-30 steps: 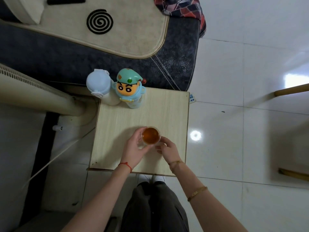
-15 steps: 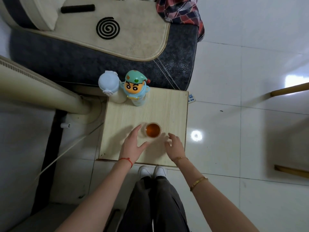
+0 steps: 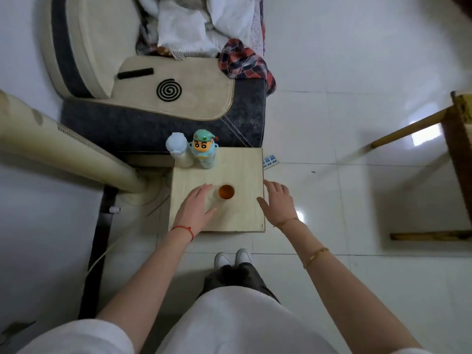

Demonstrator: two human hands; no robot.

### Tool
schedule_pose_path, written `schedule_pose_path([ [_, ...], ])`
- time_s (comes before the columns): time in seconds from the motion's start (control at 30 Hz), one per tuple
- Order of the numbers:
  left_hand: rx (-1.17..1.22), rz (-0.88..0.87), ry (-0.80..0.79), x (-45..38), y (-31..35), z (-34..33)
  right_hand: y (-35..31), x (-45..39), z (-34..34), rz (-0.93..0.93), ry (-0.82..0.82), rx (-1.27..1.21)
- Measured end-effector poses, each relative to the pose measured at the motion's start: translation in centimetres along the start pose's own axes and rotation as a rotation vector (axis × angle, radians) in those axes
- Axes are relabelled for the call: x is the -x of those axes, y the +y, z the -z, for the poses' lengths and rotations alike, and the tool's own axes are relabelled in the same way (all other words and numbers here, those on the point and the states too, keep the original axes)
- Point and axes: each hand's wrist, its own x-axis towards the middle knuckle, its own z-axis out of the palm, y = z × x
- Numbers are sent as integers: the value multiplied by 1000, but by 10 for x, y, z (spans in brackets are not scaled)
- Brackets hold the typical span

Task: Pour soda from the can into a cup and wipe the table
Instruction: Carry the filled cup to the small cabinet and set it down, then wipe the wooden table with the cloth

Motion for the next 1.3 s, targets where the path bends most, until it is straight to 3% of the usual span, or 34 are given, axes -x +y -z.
schedule_pose_path([
  [0.33, -85, -250, 26, 36, 59, 22, 16, 87, 39, -93, 158, -58],
  [0.7, -197, -469, -97, 36, 138, 11, 70, 163, 64, -298, 360, -174],
  [1.07, -215, -676, -218, 62, 248, -46, 168, 263, 73, -461, 489, -267],
  [1.3, -198, -791, -197, 103, 343, -107, 267, 345, 96, -510, 577, -262],
])
